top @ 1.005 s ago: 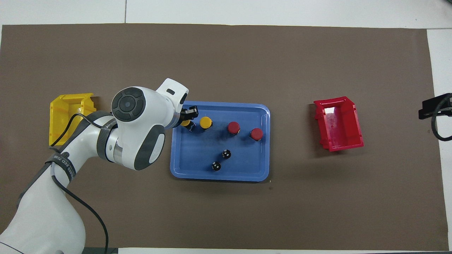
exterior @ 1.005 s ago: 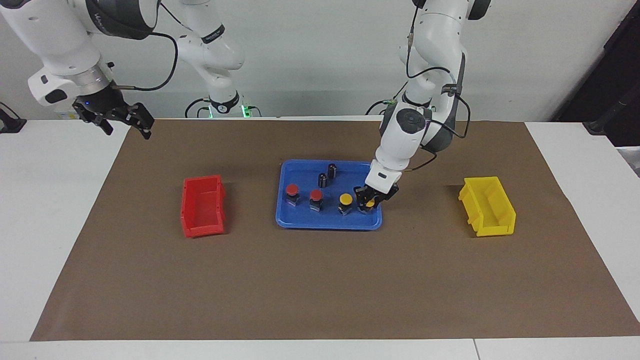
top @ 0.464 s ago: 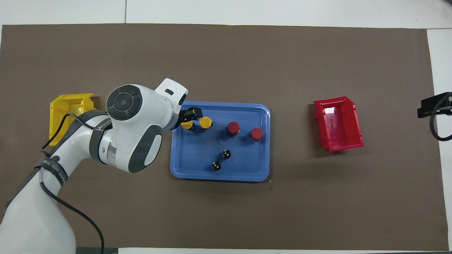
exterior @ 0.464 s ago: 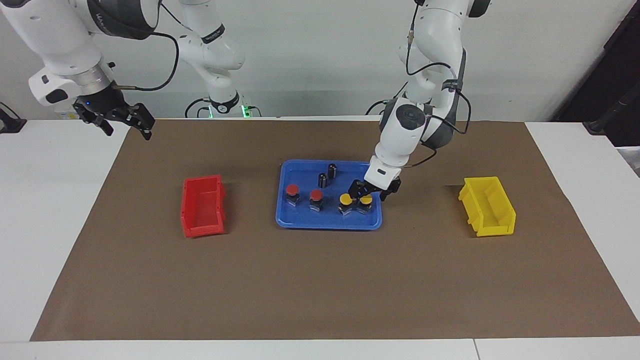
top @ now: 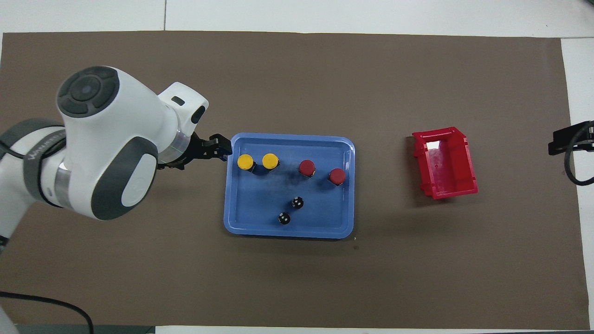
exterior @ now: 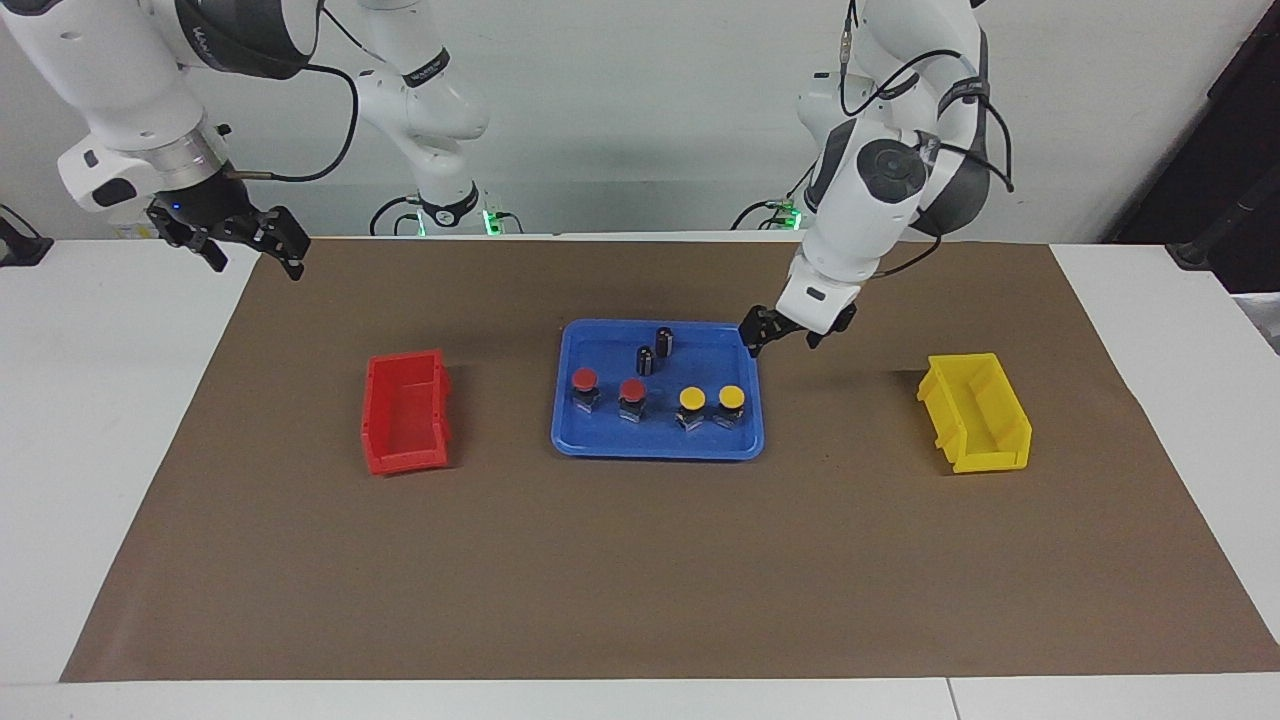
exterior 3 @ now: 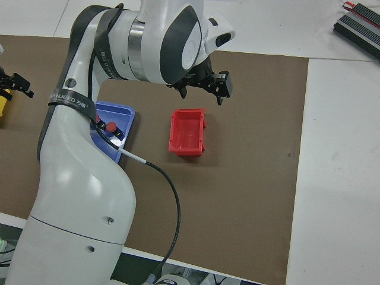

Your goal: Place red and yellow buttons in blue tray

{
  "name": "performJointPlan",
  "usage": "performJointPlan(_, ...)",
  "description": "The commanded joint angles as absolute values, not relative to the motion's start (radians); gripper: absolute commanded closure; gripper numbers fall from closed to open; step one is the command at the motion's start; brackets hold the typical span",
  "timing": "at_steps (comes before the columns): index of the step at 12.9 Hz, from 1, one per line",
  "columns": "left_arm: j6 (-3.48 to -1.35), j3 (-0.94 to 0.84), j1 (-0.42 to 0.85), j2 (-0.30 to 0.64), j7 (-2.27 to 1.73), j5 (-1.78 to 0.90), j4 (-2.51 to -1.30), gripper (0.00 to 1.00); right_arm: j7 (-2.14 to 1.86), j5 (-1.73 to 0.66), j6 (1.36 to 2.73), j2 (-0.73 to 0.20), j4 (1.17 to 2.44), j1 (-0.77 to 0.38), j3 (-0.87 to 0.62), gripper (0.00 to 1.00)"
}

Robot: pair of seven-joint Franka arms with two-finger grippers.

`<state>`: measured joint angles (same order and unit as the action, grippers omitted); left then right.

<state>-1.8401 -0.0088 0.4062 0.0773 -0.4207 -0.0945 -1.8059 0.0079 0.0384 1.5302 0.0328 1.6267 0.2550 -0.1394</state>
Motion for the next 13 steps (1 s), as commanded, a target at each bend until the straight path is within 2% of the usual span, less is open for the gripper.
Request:
performJointPlan(1, -1.737, -0.011, 0.289, 0.049, -0.234, -0.068, -1.749, 0.0, -0.015, 0.0, 1.552, 0.052, 1.652, 0.264, -0.146, 0.0)
performJointPlan(4, -1.609, -0.012, 0.143, 0.052, -0.036, -0.067, -1.643, 0.0, -0.025, 0.0, 1.551, 0.054, 1.652, 0.262, -0.146, 0.0)
performJointPlan(8, -1.549, -0.011, 0.026, 0.049, 0.108, -0.066, -1.574, 0.0, -0.023, 0.0, 1.551, 0.054, 1.652, 0.262, -0.15, 0.0)
performJointPlan(13, -1.554, -0.015, 0.026, 0.031, 0.132, 0.014, -1.575, 0.0, -0.021, 0.0, 1.551, 0.054, 1.652, 0.261, -0.15, 0.0)
